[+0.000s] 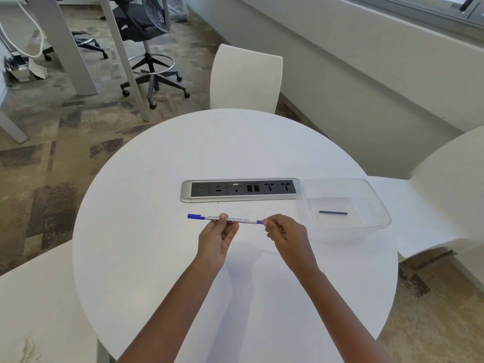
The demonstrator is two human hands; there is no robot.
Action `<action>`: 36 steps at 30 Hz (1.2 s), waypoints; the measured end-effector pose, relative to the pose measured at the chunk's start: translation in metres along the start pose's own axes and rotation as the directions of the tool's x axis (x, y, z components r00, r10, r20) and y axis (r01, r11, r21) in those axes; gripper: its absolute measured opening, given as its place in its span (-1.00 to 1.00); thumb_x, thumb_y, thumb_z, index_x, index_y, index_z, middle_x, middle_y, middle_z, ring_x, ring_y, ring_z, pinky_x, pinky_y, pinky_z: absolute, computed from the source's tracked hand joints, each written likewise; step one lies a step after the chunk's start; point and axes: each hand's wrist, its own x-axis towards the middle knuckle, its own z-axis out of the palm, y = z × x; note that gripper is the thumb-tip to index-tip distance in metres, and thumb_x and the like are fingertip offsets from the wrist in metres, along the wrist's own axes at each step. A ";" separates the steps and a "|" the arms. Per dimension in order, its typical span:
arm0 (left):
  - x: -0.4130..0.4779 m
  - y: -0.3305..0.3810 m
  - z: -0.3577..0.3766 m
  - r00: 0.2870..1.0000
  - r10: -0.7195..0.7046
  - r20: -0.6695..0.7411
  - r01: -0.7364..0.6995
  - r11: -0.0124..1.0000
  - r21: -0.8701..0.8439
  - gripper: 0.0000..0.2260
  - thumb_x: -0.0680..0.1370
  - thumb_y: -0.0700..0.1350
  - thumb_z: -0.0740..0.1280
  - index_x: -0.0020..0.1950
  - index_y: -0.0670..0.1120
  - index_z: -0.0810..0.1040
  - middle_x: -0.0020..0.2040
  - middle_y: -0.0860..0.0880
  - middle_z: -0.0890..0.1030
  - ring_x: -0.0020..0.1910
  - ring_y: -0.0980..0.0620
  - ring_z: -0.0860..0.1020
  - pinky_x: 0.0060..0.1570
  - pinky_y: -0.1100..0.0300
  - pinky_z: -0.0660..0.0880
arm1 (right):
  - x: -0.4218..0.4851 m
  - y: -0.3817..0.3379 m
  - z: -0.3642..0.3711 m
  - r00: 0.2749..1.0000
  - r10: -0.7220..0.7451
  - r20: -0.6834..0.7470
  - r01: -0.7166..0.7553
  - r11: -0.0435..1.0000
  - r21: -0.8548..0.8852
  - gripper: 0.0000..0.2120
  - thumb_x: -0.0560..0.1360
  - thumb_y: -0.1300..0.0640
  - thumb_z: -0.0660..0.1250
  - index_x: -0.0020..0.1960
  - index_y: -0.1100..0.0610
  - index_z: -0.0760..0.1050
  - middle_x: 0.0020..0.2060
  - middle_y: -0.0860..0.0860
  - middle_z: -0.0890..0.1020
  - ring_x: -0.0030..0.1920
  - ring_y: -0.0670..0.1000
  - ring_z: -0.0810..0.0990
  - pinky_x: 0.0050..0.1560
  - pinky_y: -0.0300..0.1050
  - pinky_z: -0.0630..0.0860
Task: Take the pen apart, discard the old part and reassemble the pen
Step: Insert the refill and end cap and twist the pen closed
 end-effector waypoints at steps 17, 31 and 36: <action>-0.003 -0.001 0.002 1.000 0.024 0.000 -0.024 1.000 0.018 -0.85 0.56 -0.27 0.25 -0.19 -0.24 0.52 -0.27 -0.14 0.54 -0.50 0.12 0.62 -0.40 0.30 0.61 | -0.001 0.001 0.000 1.000 -0.028 0.010 0.028 0.999 -0.042 -0.95 0.50 0.19 0.28 -0.09 0.15 0.50 -0.27 0.04 0.58 -0.26 -0.04 0.53 -0.23 -0.25 0.47; -0.007 -0.004 0.005 0.999 0.030 0.021 -0.031 0.999 0.039 -0.86 0.57 -0.26 0.24 -0.18 -0.23 0.51 -0.51 -0.02 0.61 -0.50 0.14 0.61 -0.37 0.33 0.61 | 0.002 -0.004 0.000 0.996 0.068 0.065 -0.071 0.997 0.044 -0.80 0.52 0.26 0.19 -0.25 0.21 0.50 -0.45 -0.04 0.49 -0.36 0.07 0.44 -0.27 0.00 0.44; -0.006 -0.002 0.006 0.999 0.036 0.010 -0.036 0.999 0.025 -0.86 0.57 -0.26 0.24 -0.17 -0.23 0.52 -0.49 -0.04 0.62 -0.50 0.13 0.62 -0.38 0.32 0.61 | -0.001 -0.003 0.002 0.999 -0.041 0.030 0.044 0.990 -0.133 -0.96 0.51 0.16 0.24 -0.09 0.11 0.46 -0.35 0.06 0.54 -0.36 -0.01 0.46 -0.31 -0.12 0.40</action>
